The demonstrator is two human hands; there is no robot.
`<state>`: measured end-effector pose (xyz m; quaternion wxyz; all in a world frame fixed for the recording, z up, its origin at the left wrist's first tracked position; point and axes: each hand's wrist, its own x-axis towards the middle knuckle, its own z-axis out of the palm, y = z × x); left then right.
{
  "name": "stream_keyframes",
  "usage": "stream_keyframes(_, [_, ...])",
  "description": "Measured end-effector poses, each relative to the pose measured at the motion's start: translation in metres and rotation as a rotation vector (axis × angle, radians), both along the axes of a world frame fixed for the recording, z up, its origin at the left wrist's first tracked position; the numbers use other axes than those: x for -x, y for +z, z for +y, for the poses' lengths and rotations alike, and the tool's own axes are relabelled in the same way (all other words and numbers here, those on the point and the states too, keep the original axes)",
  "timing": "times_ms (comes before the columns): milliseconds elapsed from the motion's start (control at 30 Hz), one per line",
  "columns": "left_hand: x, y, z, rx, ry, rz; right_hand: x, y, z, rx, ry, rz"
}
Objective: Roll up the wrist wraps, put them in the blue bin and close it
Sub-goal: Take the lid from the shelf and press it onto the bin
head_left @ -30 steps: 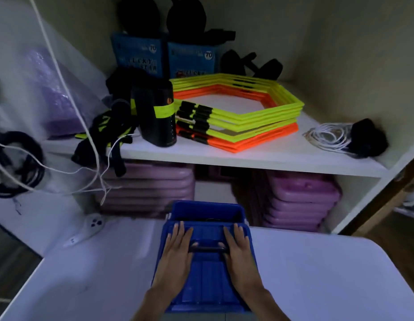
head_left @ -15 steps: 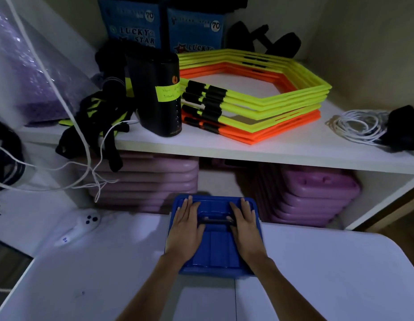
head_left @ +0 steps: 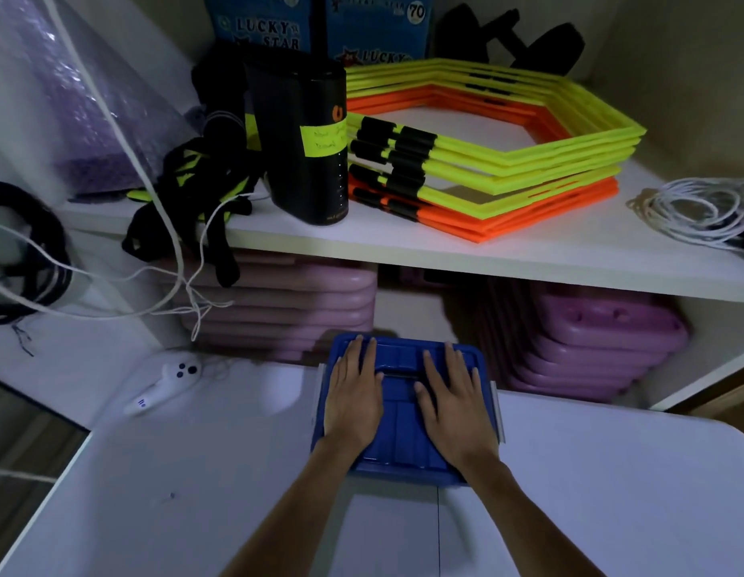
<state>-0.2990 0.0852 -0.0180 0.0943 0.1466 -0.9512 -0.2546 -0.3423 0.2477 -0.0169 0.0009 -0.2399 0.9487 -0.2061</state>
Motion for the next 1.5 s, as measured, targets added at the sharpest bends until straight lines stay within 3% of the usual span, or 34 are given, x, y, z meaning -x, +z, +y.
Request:
stream_keyframes(133, [-0.022,0.001,-0.015,0.109,0.107,0.095,0.003,-0.007,-0.002,-0.144,0.023,0.058])
stream_keyframes(200, [-0.035,0.000,-0.034,0.056,0.259,0.081,0.004,-0.007,-0.003,-0.170,0.017,0.056])
stream_keyframes(300, [-0.040,-0.006,-0.055,-0.429,0.402,-0.182,0.003,-0.008,-0.004,-0.199,0.024,0.052])
stream_keyframes(367, [-0.037,-0.004,-0.057,-0.768,0.362,-0.192,0.003,-0.006,-0.004,-0.197,0.021,0.048])
stream_keyframes(433, [-0.035,0.000,-0.054,-0.877,0.335,-0.146,0.002,-0.004,-0.003,-0.198,0.024,0.041])
stream_keyframes(633, [-0.030,0.012,-0.040,-0.617,0.286,0.060,0.002,-0.003,-0.003,-0.218,0.020,0.047])
stream_keyframes(800, [-0.027,0.021,-0.039,-0.491,0.320,-0.012,0.002,-0.005,-0.003,-0.215,0.016,0.040])
stream_keyframes(867, [-0.027,0.025,-0.052,-0.532,0.297,-0.094,0.002,-0.004,-0.003,-0.216,0.018,0.030])
stream_keyframes(1000, [-0.038,0.030,-0.080,-0.885,0.195,-0.184,0.001,-0.002,-0.003,-0.224,0.015,0.032])
stream_keyframes(1200, [-0.027,0.013,-0.071,-0.667,0.324,-0.034,0.001,0.000,0.000,-0.198,-0.024,0.032])
stream_keyframes(1300, [-0.030,0.010,-0.059,-0.656,0.424,0.056,0.001,-0.001,0.000,-0.228,-0.015,0.024])
stream_keyframes(1500, [-0.039,0.007,-0.039,-0.659,0.362,0.168,0.000,-0.002,-0.005,-0.239,-0.010,0.018])
